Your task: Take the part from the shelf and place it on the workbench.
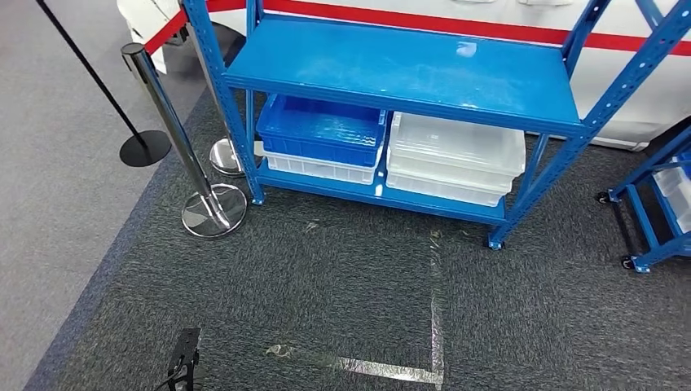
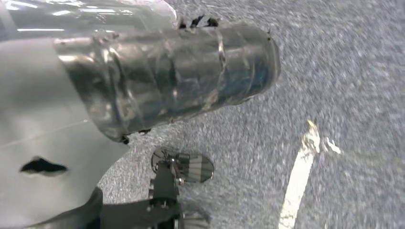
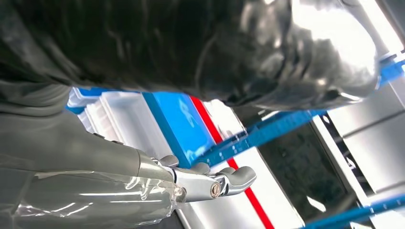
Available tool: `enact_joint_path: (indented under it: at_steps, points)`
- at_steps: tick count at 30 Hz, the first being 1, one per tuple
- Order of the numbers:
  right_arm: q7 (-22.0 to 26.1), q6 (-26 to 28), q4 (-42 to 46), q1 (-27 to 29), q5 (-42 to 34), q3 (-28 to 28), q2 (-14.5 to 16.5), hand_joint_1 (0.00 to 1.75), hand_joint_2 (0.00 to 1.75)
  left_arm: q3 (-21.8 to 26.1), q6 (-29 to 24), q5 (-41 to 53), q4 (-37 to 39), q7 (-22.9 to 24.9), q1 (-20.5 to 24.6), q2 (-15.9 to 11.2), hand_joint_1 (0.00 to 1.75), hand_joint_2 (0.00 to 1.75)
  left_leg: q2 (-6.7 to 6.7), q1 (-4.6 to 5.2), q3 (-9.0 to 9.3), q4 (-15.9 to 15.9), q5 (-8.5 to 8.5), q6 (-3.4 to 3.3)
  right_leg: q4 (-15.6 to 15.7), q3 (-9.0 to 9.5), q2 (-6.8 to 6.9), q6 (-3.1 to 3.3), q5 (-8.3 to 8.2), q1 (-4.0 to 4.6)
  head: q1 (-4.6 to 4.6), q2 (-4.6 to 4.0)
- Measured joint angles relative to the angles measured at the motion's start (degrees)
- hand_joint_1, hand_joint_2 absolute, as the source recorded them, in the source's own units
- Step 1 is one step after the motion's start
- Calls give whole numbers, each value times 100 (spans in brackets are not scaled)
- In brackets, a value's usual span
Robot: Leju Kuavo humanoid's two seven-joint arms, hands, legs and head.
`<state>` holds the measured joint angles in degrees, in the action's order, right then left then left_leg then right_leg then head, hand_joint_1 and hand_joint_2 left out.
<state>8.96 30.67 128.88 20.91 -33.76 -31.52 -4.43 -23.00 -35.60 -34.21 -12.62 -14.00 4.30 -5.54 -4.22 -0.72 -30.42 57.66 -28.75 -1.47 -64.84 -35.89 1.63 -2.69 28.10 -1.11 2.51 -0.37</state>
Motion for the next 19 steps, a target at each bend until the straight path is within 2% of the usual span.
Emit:
enact_joint_path:
  at_steps: [1, 2, 3, 5, 6, 7, 9, 10, 11, 12, 13, 15, 16, 17, 18, 19]
  points:
    - [0, 0, -1, 1, -1, 0, 0, 0, 0, -1, 0, 0, 0, 1, 4, -1, 0, 0, -49, 13, 10, 15, -19, 29, 323, 164, 78, 35, -95, 18, 2, 0]
    - [0, 0, -3, 2, -2, 0, 0, 0, 0, -1, -1, 0, 1, 2, 7, -2, 0, 0, -94, 28, 20, 25, -32, 58, 507, 249, 130, 77, -126, 41, 6, 0]
    - [0, 0, -4, 4, -3, 0, 1, 0, 0, -1, -1, -1, 1, 2, 11, -2, 0, 0, -141, 44, 30, 26, -39, 88, 559, 256, 134, 123, -109, 62, 10, 0]
    - [1, 1, -5, 13, -3, 0, 3, 0, 0, -1, -2, -2, 0, 3, 22, -1, 0, 0, -197, 40, 49, 26, -57, 145, 567, 240, 12, 200, -138, 57, 15, 0]
    - [2, 2, -4, 15, -3, 0, 4, 0, 0, -1, -2, -2, -1, 4, 29, -1, 0, 0, -126, 29, 40, 70, -106, 177, 580, 246, -39, 236, -152, 46, 19, 0]
    - [2, 2, -4, 15, -3, 0, 5, 0, 0, -2, -2, -3, -1, 5, 36, -1, 0, 0, -2, 16, -14, 207, -211, 202, 594, 255, -86, 271, -170, 33, 23, 0]
    - [5, 2, -4, 11, -1, 0, 7, 0, 0, -3, -2, -12, 0, 11, 34, -2, 0, 0, 283, 1, -286, 822, -561, 234, 604, 253, -179, 324, -194, 23, 42, -1]
    - [7, 2, -4, 9, 0, 0, 8, 0, 0, -3, -2, -21, 1, 14, 25, -2, 0, 0, 345, 1, -477, 1222, -730, 239, 600, 241, -236, 340, -202, 26, 47, -1]
    - [8, 1, -5, 9, 1, 0, 10, 0, 0, -3, -2, -30, 1, 17, 13, -2, 0, 0, 369, 1, -635, 1537, -816, 238, 595, 232, -300, 349, -206, 32, 51, -1]
    - [3, -4, -5, 10, 7, 0, 11, 0, 0, -3, -1, -37, 1, 19, 2, -2, 0, 0, 377, 1, -716, 1677, -795, 230, 588, 226, -368, 352, -208, 39, 51, -1]
    - [-14, -15, -5, 14, 28, 0, 12, 0, 0, -3, -1, -42, 1, 16, -4, -2, 0, 0, 383, 2, -694, 1592, -662, 214, 582, 227, -430, 353, -208, 44, 51, -1]
    - [-161, -80, -8, 60, 167, 20, -1, 0, 0, -3, -1, -60, 1, 7, 0, -8, 0, 0, 440, 9, -409, 887, -231, 147, 572, 235, -527, 353, -207, 50, 52, -1]
    - [-313, -149, -13, 113, 298, 57, -33, 0, 44, -4, -1, -79, 1, 1, 7, -15, 0, 0, 488, 16, -261, 512, -76, 112, 561, 230, -565, 345, -206, 60, 50, -1]
    - [-512, -236, -23, 192, 458, 122, -96, 0, 87, -4, -2, -100, 1, -5, 19, -21, 0, 44, 529, 27, -161, 240, 6, 87, 554, 215, -598, 326, -211, 62, 51, -1]
    - [-720, -331, -40, 289, 636, 220, -195, 0, 131, -5, -2, -125, 1, -13, 28, -28, 0, 87, 561, 40, -125, 108, 15, 69, 552, 195, -625, 298, -218, 59, 49, -1]
    - [-833, -385, -49, 340, 729, 271, -250, 0, 175, -6, -2, -138, 1, -17, 34, -29, 0, 116, 567, 46, -119, 73, 7, 69, 546, 183, -638, 280, -222, 64, 49, -1]
